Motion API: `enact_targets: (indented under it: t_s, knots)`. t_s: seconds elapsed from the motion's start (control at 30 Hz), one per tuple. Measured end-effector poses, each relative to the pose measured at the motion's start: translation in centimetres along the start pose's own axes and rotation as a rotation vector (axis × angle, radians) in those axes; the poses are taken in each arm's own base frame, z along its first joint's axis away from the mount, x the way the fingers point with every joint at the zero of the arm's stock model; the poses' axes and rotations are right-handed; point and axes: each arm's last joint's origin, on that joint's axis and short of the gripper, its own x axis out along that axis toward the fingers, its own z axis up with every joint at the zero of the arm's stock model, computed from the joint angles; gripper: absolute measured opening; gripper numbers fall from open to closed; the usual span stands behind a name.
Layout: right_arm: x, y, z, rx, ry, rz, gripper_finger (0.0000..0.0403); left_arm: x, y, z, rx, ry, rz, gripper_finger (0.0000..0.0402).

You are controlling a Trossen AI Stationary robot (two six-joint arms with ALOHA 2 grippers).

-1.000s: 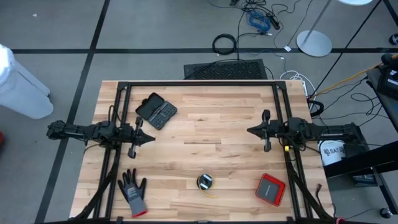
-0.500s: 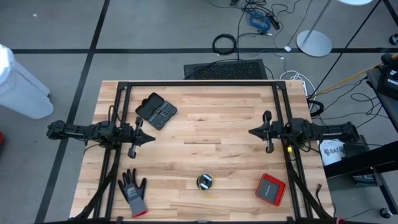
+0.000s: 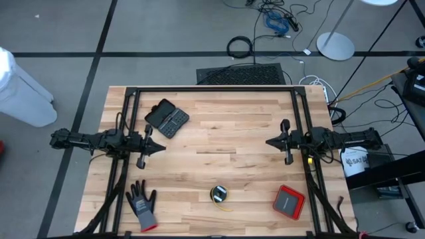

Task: Coil cords
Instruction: Return to Home Position

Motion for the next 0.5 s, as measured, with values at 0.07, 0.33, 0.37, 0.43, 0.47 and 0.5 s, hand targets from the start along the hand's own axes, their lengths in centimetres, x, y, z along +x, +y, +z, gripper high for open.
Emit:
enact_targets:
  t_s: [0.07, 0.33, 0.37, 0.43, 0.47, 0.5]
  knots:
    - [0.0, 0.01, -0.01, 0.015, 0.001, 0.002, 0.0, 0.0, 0.0, 0.0, 0.0, 0.0, 0.0, 0.0]
    - [0.0, 0.01, -0.01, 0.017, 0.0, 0.002, 0.0, 0.0, 0.0, 0.0, 0.0, 0.0, 0.0, 0.0]
    - [0.0, 0.01, -0.01, 0.017, 0.0, 0.002, 0.0, 0.0, 0.0, 0.0, 0.0, 0.0, 0.0, 0.0]
    - [0.0, 0.01, -0.01, 0.017, 0.0, 0.002, 0.0, 0.0, 0.0, 0.0, 0.0, 0.0, 0.0, 0.0]
    - [0.0, 0.01, -0.01, 0.017, 0.0, 0.002, 0.0, 0.0, 0.0, 0.0, 0.0, 0.0, 0.0, 0.0]
    - [0.0, 0.01, -0.01, 0.017, 0.0, 0.002, 0.0, 0.0, 0.0, 0.0, 0.0, 0.0, 0.0, 0.0]
